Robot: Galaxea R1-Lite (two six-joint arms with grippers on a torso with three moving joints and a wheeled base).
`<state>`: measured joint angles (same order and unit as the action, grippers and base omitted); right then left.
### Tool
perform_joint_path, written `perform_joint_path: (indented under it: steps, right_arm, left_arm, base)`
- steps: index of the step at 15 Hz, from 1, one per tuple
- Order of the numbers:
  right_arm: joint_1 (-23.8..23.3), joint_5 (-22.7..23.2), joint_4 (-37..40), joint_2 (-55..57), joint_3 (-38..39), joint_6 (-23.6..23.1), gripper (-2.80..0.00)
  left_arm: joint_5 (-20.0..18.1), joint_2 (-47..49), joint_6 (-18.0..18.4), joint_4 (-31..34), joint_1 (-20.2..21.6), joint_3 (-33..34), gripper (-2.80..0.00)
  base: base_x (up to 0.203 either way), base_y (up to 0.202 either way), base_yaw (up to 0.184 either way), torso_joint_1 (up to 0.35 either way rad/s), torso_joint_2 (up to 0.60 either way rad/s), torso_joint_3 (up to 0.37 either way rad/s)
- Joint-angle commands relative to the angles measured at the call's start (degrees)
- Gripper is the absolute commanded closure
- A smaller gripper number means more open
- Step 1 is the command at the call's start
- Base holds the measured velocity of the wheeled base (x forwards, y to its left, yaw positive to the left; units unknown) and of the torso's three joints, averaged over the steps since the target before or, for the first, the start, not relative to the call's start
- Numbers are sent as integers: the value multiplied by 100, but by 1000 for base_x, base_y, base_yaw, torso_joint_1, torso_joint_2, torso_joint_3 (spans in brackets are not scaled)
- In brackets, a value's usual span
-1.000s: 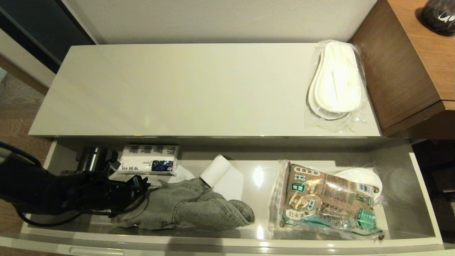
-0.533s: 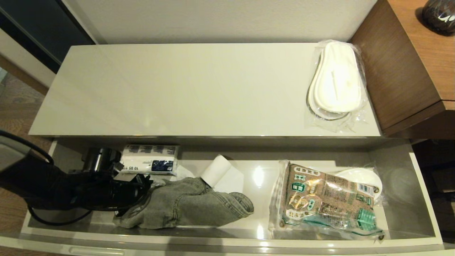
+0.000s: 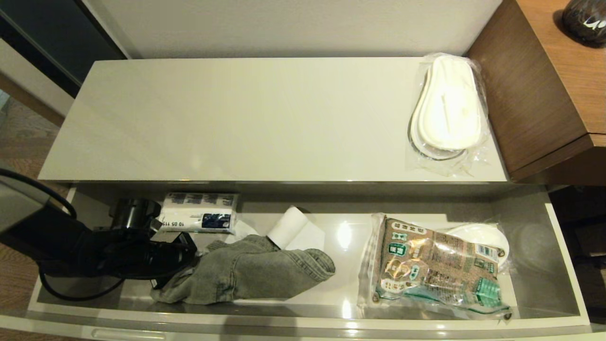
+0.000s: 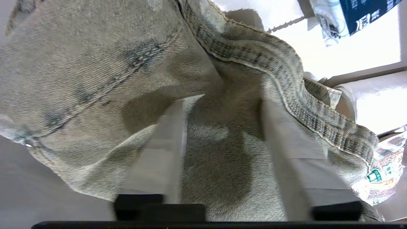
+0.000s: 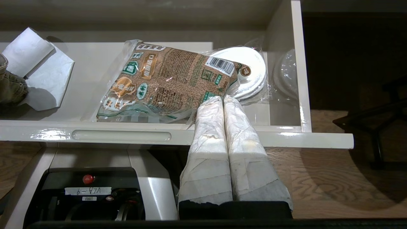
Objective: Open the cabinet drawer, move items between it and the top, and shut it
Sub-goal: Take out the shorts from the drawer
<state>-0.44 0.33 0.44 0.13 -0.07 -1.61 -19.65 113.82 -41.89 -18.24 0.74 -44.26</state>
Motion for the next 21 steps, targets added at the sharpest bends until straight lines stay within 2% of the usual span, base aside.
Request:
perform_joint_path:
  steps: [1, 12, 17, 21]
  right_arm:
    - [0, 2, 0, 4, -1, -6, 0]
    - [0, 2, 0, 4, 7, -6, 0]
    - [0, 2, 0, 13, 7, -6, 0]
    - [0, 2, 0, 4, 7, -14, 0]
  left_arm:
    - [-12, -116, -46, 6, 5, 94, 0]
    - [-88, -1485, -106, 181, -216, 691, 0]
    - [-390, -2677, -141, 1250, -453, 378, 0]
    - [-488, -3514, -147, 1711, -574, 341, 0]
  base:
    - [0, 0, 0, 0, 0, 0]
    - [0, 0, 0, 0, 0, 0]
    - [0, 0, 0, 0, 0, 0]
    - [0, 0, 0, 0, 0, 0]
